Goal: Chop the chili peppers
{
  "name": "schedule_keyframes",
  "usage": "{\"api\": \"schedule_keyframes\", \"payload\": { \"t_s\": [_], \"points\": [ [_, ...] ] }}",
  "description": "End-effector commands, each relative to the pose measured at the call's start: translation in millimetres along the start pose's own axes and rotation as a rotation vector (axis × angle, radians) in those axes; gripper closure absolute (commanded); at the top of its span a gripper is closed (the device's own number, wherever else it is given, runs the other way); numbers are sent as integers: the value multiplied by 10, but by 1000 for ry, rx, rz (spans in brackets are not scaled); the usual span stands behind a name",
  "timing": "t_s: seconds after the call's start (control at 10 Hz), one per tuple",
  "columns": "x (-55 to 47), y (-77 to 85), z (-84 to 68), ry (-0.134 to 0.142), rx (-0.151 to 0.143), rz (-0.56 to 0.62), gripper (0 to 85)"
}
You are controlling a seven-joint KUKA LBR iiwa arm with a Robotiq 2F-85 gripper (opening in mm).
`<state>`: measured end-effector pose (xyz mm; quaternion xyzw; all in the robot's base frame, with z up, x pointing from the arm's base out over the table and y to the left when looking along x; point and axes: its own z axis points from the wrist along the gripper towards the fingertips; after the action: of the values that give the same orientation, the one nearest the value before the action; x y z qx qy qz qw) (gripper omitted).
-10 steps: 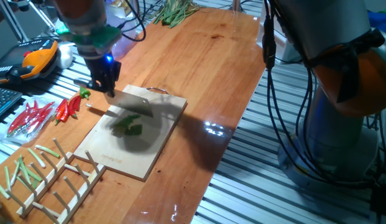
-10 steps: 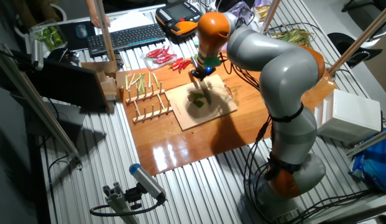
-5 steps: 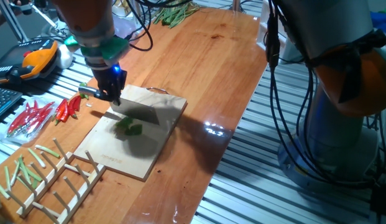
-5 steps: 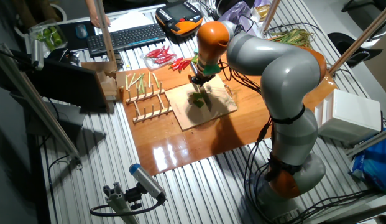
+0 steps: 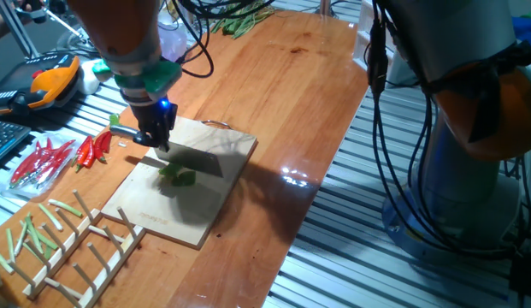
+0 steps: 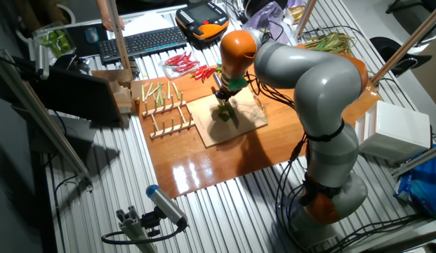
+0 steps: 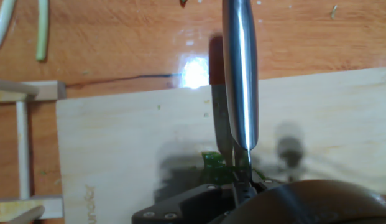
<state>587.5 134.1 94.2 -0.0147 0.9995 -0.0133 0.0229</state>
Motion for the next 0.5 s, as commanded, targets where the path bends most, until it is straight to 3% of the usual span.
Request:
{"api": "schedule_keyframes", "payload": {
  "t_s": [0.0,0.2,0.4],
  "points": [
    [-1,-17,65,-2,-1,-7,850],
    [-3,-55,164,-27,-18,-6,850],
    [-70,-45,88,-30,-24,7,850]
  ]
}}
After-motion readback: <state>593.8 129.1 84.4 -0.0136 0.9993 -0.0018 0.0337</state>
